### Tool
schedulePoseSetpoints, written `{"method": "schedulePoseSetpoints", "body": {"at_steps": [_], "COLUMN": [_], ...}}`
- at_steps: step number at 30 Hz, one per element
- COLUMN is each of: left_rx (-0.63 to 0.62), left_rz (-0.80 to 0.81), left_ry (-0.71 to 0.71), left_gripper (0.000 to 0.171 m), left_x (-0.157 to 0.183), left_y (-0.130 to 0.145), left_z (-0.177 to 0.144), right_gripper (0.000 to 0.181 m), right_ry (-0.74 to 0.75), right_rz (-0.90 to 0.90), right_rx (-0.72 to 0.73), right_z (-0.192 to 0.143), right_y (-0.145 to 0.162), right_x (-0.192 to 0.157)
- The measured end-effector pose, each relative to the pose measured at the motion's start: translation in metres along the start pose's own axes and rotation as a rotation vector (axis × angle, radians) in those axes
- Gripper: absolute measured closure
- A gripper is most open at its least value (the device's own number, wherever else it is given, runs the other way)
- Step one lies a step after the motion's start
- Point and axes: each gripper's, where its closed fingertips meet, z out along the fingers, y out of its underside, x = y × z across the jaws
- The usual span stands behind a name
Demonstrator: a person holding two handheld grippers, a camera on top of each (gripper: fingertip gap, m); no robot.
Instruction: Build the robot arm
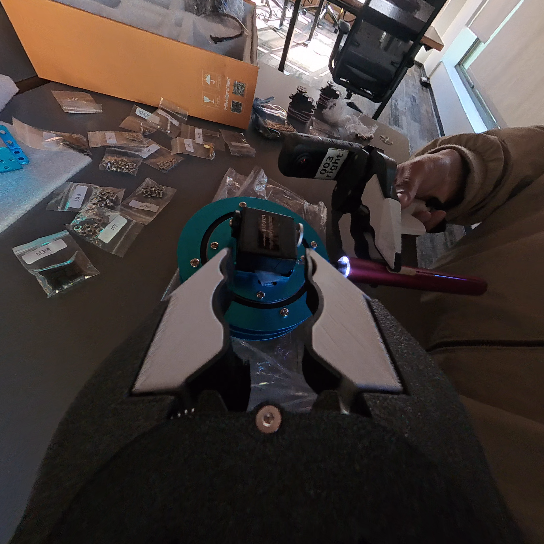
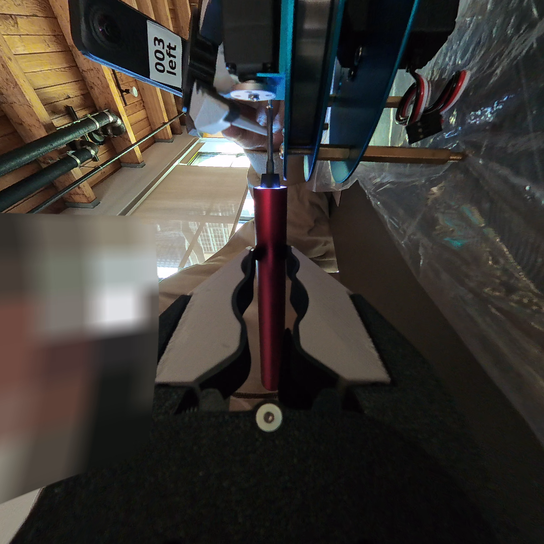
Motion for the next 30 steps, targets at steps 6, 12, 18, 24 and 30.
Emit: {"method": "schedulePoseSetpoints", "body": {"at_steps": [6, 12, 18, 24, 30], "left_rx": [-0.066, -0.052, -0.04, -0.042, -0.037], "left_rz": [0.119, 0.147, 0.166, 0.174, 0.175], "left_ry": [-0.035, -0.039, -0.026, -0.026, -0.018], "left_gripper": [0.117, 0.126, 0.127, 0.127, 0.127], "left_x": [0.0005, -0.0037, -0.0037, -0.0037, -0.0036], "left_y": [0.0106, 0.0114, 0.0116, 0.0116, 0.0119], "left_z": [0.0104, 0.0085, 0.0084, 0.0084, 0.0077], "right_gripper": [0.163, 0.163, 0.163, 0.163, 0.163], "right_ry": [0.011, 0.021, 0.023, 0.029, 0.034], "right_rz": [-0.003, -0.006, -0.007, -0.014, -0.019], "right_rx": [-0.005, 0.001, -0.011, -0.029, -0.027], "right_z": [0.0003, 0.0003, -0.0013, 0.0009, 0.0008], "right_y": [-0.0004, -0.0012, -0.0018, -0.0016, -0.0022], "right_x": [0.0016, 0.0037, 0.0029, 0.0034, 0.0037]}}
